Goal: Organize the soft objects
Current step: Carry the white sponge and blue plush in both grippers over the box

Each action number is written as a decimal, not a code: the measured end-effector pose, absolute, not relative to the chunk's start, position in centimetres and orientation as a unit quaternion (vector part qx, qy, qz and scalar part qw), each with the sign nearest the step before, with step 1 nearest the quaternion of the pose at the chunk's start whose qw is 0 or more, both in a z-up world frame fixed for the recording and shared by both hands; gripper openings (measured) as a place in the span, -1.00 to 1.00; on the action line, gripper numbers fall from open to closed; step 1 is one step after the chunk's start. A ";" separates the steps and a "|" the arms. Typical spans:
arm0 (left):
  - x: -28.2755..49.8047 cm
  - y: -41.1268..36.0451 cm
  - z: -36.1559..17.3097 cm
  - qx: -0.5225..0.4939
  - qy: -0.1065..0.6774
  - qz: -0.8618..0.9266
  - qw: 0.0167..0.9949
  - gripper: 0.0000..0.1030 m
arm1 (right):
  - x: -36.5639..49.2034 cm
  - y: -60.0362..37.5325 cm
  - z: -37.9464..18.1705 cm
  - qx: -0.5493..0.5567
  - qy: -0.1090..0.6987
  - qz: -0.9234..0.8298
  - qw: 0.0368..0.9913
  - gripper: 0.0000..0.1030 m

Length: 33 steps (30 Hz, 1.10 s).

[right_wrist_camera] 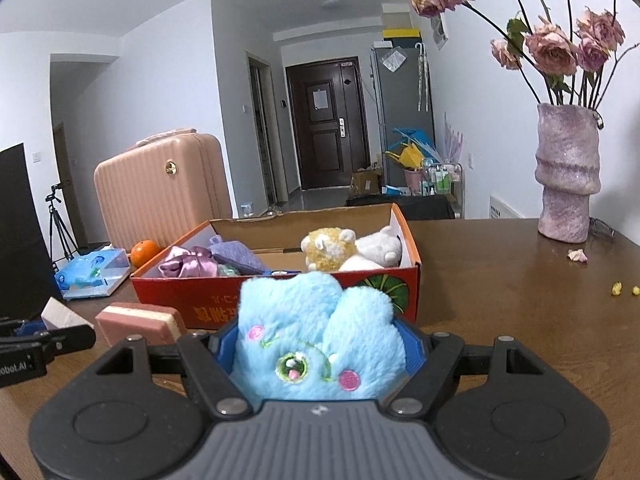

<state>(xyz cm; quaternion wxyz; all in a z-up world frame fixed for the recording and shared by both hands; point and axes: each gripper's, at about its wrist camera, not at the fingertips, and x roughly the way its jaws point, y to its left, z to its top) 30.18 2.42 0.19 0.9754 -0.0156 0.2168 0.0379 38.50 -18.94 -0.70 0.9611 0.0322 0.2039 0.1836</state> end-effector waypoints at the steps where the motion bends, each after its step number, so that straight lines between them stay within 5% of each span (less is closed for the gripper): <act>1: 30.2 2.4 0.3 -0.015 0.214 0.037 0.976 -0.36 | 38.5 -18.9 -0.6 0.031 0.201 0.184 0.962 0.45; 33: 36.1 2.8 4.5 -0.036 0.154 0.043 0.986 -0.36 | 42.9 -15.4 2.8 0.030 0.115 0.191 0.974 0.45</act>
